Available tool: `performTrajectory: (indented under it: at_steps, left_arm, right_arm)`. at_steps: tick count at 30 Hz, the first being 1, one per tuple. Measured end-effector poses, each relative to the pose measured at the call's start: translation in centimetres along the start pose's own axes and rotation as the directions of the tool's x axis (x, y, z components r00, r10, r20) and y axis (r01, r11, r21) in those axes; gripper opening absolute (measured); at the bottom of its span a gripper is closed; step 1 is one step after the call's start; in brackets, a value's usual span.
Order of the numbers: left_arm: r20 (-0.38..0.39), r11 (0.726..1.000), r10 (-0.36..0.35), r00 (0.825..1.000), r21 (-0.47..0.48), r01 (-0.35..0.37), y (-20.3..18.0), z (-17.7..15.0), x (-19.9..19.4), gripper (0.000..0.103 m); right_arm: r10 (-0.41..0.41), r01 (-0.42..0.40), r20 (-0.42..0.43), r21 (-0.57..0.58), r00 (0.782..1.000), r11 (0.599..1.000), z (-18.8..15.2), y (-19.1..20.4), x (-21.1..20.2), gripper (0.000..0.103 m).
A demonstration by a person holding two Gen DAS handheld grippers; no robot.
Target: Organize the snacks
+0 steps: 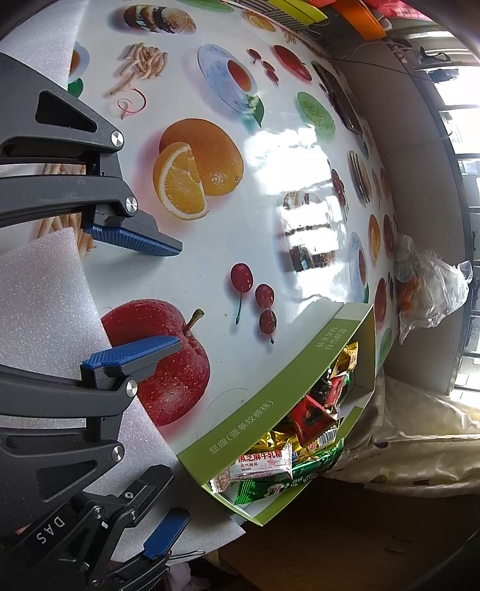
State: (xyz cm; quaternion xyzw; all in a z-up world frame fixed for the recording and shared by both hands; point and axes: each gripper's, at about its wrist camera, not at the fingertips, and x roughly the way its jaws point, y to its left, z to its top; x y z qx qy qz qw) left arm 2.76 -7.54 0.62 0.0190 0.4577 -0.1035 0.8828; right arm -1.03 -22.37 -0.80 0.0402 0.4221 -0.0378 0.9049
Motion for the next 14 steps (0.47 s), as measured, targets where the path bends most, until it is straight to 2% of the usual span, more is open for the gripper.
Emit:
performTrajectory:
  at_steps: [14]
  left_arm:
    - [0.0,1.0,0.001,1.0,0.001,-0.001,0.1,0.02,-0.01,0.046]
  right_arm:
    - [0.001,-0.001,0.001,0.0,1.0,1.0,-0.06,-0.01,-0.03,0.061]
